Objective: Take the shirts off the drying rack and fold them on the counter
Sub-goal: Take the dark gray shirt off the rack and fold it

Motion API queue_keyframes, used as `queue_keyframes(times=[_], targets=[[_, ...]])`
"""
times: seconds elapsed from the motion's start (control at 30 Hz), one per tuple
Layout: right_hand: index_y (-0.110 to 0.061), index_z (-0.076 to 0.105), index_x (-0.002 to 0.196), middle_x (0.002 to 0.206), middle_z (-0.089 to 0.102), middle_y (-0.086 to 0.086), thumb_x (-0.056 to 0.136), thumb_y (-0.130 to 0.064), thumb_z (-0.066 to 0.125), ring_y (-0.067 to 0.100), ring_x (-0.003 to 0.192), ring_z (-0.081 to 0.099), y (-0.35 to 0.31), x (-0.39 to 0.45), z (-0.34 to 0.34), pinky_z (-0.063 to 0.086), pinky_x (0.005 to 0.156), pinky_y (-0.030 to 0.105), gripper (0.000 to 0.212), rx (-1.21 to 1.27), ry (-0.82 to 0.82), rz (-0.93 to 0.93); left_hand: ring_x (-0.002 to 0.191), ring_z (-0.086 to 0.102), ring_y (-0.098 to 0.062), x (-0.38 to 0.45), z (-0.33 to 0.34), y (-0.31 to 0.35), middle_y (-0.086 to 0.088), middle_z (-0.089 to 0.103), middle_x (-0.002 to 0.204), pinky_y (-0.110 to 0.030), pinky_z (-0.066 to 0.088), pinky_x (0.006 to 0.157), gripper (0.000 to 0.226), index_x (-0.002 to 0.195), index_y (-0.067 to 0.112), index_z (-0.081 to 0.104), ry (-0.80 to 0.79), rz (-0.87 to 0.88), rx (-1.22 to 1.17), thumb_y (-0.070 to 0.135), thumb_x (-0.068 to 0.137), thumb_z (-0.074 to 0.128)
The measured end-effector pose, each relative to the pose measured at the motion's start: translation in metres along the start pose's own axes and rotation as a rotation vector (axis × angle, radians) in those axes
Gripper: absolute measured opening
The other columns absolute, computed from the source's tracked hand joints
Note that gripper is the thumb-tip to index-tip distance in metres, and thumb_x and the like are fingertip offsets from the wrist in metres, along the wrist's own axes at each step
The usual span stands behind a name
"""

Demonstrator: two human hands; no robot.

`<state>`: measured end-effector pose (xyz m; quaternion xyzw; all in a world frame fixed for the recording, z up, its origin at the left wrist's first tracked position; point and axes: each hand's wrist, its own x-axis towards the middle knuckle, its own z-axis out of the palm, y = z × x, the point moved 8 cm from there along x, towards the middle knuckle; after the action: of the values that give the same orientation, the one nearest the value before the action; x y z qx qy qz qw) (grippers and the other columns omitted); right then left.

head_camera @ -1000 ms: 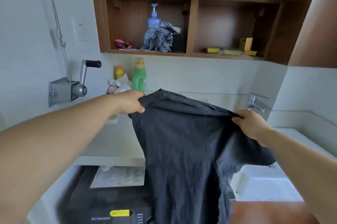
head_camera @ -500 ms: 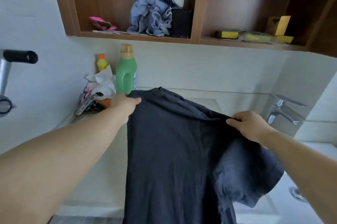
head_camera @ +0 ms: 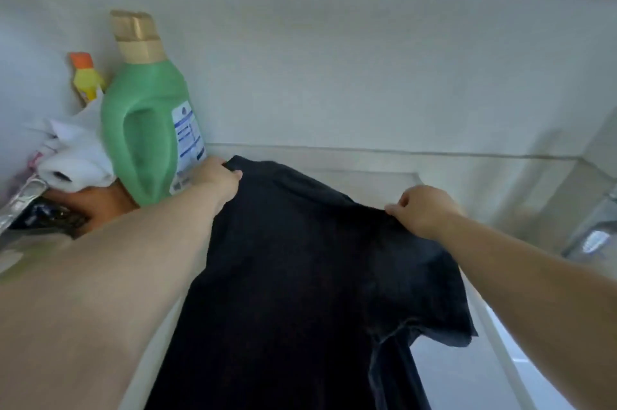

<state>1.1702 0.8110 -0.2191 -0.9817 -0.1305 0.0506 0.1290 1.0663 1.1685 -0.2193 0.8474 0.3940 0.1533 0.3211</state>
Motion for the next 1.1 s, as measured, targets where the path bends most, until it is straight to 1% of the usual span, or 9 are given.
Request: queue_keyframes(times=[0.13, 0.3, 0.4, 0.53, 0.6, 0.67, 0.8, 0.9, 1.1], targets=[[-0.012, 0.065, 0.084, 0.083, 0.064, 0.0, 0.079, -0.074, 0.05, 0.021, 0.084, 0.059, 0.017, 0.0, 0.017, 0.048, 0.079, 0.034, 0.063, 0.078, -0.168, -0.005, 0.093, 0.059, -0.034, -0.004, 0.037, -0.036, -0.015, 0.062, 0.109, -0.039, 0.05, 0.088, 0.047, 0.118, 0.001, 0.056, -0.086, -0.128, 0.009, 0.037, 0.089, 0.061], [-0.009, 0.051, 0.068, 0.067, 0.052, 0.002, 0.091, -0.042, 0.057, 0.018, 0.067, 0.049, 0.01, 0.0, 0.001, 0.036, 0.059, 0.028, 0.041, 0.077, -0.201, -0.134, 0.111, 0.055, -0.035, -0.014, 0.029, -0.022, -0.018, 0.056, 0.126, -0.035, 0.045, 0.092, 0.044, 0.124, -0.001, 0.051, -0.098, -0.001, 0.272, 0.034, 0.098, 0.046], [-0.011, 0.058, 0.08, 0.081, 0.058, 0.002, 0.096, -0.041, 0.048, 0.021, 0.081, 0.053, 0.007, 0.0, -0.008, 0.038, 0.069, 0.03, 0.036, -0.039, -0.144, -0.146, 0.118, 0.049, -0.035, -0.015, 0.026, -0.013, -0.019, 0.051, 0.13, -0.036, 0.039, 0.093, 0.038, 0.128, 0.001, 0.045, -0.076, 0.128, 0.322, 0.027, 0.101, 0.037], [-0.004, 0.061, 0.112, 0.116, 0.062, 0.011, 0.1, -0.043, 0.038, 0.027, 0.105, 0.056, 0.029, -0.022, 0.019, 0.041, 0.087, 0.03, 0.047, -0.369, -0.344, 0.003, 0.105, 0.053, -0.035, -0.018, 0.026, -0.026, -0.02, 0.054, 0.12, -0.038, 0.042, 0.082, 0.033, 0.118, 0.003, 0.045, -0.086, 0.117, 0.42, 0.03, 0.099, 0.045], [-0.005, 0.057, 0.121, 0.125, 0.058, 0.01, 0.099, -0.045, 0.039, 0.028, 0.116, 0.054, 0.035, -0.027, 0.02, 0.041, 0.095, 0.031, 0.049, -0.396, -0.334, 0.053, 0.11, 0.05, -0.034, -0.027, 0.022, -0.018, -0.018, 0.047, 0.125, -0.039, 0.043, 0.084, 0.04, 0.124, 0.005, 0.04, -0.017, 0.12, 0.477, 0.03, 0.096, 0.051], [-0.009, 0.055, 0.118, 0.123, 0.058, 0.009, 0.096, -0.048, 0.043, 0.028, 0.113, 0.055, 0.031, -0.021, 0.017, 0.044, 0.091, 0.032, 0.046, -0.322, -0.275, 0.056, 0.114, 0.045, -0.031, -0.039, 0.026, 0.016, -0.013, 0.043, 0.128, -0.038, 0.041, 0.09, 0.039, 0.129, 0.01, 0.041, 0.07, 0.301, 0.507, 0.027, 0.096, 0.05], [-0.009, 0.043, 0.124, 0.123, 0.055, 0.01, 0.09, -0.056, 0.052, 0.027, 0.111, 0.053, 0.019, -0.017, 0.031, 0.042, 0.084, 0.032, 0.058, -0.132, -0.32, 0.034, 0.12, 0.045, -0.02, -0.063, 0.079, 0.086, -0.001, 0.045, 0.133, -0.032, 0.039, 0.101, 0.037, 0.13, 0.02, 0.052, -0.206, 0.644, 0.351, 0.009, 0.097, 0.04], [-0.011, 0.032, 0.135, 0.132, 0.05, 0.01, 0.084, -0.059, 0.059, 0.028, 0.117, 0.05, 0.027, -0.02, 0.04, 0.043, 0.096, 0.037, 0.074, -0.064, -0.359, 0.054, 0.119, 0.049, -0.023, -0.066, 0.112, 0.103, -0.002, 0.049, 0.134, -0.032, 0.041, 0.1, 0.045, 0.13, 0.021, 0.053, -0.378, 0.622, 0.503, 0.001, 0.093, 0.038], [-0.011, 0.025, 0.141, 0.14, 0.045, 0.01, 0.083, -0.057, 0.062, 0.03, 0.125, 0.046, 0.032, -0.016, 0.04, 0.038, 0.104, 0.04, 0.083, -0.027, -0.425, 0.05, 0.098, 0.051, -0.022, -0.051, 0.125, 0.093, -0.006, 0.047, 0.122, -0.028, 0.04, 0.081, 0.027, 0.119, 0.022, 0.055, -0.379, 0.582, 0.572, 0.013, 0.096, 0.044]])
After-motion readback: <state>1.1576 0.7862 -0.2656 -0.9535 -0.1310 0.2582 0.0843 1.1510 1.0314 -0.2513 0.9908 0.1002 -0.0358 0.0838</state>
